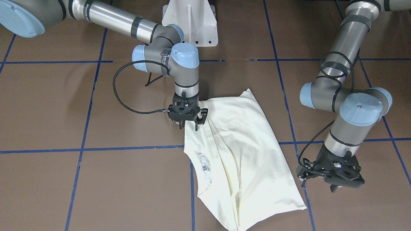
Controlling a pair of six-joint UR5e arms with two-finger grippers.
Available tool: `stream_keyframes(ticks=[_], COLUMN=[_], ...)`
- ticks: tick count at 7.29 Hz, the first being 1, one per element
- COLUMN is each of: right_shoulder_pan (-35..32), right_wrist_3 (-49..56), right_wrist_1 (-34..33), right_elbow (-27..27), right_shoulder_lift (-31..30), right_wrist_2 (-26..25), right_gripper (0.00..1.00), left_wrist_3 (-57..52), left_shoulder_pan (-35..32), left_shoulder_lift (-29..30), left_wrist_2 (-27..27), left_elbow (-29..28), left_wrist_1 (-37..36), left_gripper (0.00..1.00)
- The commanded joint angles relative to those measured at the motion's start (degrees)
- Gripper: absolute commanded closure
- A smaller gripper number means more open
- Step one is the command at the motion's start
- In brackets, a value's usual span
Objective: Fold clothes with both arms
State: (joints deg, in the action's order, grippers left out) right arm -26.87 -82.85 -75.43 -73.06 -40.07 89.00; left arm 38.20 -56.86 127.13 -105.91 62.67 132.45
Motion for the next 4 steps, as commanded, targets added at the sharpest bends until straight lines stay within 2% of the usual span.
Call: stream_keyframes(ticks=[1,2,3,4], right_shoulder_pan=[0.8,0.9,0.9,0.8], right_wrist_3=[-0.9,-1.0,-1.3,-1.3], right_wrist_1=[-0.1,-0.1,-0.1,0.0], right_elbow=[0.2,0.3,0.3,0.2], right_shoulder_lift=[-0.4,-0.4,-0.3,-0.2], right_wrist_2=[-0.1,-0.1,-0.1,-0.1], right_gripper=[0.53,0.61,1.0,1.0], left_wrist_3=[-0.1,-0.1,0.0,0.0], left_shoulder_pan=[0.0,0.0,0.0,0.0], left_shoulder_lift=[-0.2,-0.2,-0.2,-0.2], left_wrist_2=[0.0,0.0,0.0,0.0], left_elbow=[0.0,0.0,0.0,0.0], left_wrist_1=[0.1,0.1,0.1,0.1], left_gripper=[0.0,0.0,0.0,0.0])
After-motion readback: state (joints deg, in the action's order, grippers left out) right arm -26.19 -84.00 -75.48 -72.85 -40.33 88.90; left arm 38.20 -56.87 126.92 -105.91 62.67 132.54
